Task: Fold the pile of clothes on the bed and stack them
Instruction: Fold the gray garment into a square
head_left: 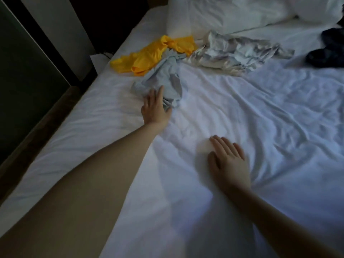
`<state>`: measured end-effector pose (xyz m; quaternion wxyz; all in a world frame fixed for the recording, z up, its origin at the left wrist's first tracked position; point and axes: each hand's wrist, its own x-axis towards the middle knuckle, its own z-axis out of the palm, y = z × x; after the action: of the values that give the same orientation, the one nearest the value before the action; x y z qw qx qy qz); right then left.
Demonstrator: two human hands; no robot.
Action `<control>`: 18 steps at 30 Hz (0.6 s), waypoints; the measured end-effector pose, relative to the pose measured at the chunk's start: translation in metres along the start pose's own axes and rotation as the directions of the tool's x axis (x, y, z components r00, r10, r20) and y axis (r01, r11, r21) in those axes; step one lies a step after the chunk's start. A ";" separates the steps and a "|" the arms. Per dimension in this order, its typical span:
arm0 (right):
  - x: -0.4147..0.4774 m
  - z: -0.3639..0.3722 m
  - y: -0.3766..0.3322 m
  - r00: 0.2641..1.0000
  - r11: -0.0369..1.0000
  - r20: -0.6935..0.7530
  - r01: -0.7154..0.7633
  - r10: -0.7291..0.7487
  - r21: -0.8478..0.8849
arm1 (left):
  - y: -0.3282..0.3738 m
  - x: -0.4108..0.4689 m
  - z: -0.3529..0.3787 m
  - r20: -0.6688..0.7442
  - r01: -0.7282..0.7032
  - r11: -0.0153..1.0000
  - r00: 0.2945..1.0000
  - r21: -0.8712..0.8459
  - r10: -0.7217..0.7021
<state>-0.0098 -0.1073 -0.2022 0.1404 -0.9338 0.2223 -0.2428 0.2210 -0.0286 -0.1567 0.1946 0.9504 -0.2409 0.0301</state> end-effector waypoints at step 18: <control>-0.060 -0.037 -0.025 0.953 0.999 0.304 -0.005 -0.009 0.047 | 0.026 -0.215 -0.041 0.430 0.122 0.970 0.903 -0.208 -0.022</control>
<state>-0.0668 -0.0624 -0.1853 0.1946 -0.9567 0.1912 -0.1014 0.0208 0.0626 -0.1421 0.2472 0.9134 -0.2438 -0.2127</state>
